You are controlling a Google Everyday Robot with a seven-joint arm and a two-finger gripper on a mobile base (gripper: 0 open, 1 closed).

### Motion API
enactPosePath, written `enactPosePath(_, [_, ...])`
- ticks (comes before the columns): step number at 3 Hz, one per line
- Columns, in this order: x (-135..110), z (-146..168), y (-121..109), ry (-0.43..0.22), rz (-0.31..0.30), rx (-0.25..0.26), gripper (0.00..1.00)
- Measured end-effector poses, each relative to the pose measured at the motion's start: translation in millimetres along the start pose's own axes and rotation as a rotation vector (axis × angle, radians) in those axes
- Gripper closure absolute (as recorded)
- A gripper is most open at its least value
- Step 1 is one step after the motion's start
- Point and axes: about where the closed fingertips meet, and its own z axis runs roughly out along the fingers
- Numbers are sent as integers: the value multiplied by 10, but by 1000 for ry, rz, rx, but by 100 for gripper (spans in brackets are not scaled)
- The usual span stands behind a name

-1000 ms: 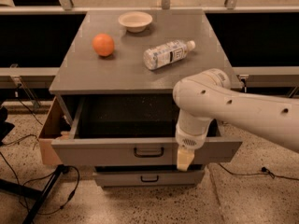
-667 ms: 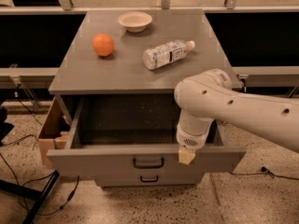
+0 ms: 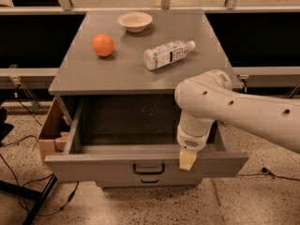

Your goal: Open top drawer

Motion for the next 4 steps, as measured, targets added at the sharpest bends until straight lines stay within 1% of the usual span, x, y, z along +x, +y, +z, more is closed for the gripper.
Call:
enactPosePath(1, [4,7,6,1,0,-1,23])
enactPosePath(2, [8,12,10,3,-1,-2,2])
enactPosePath(3, [9,14,12,3,-1,-3,0])
enactPosePath(4, [35,24,7,-12,5,5,0])
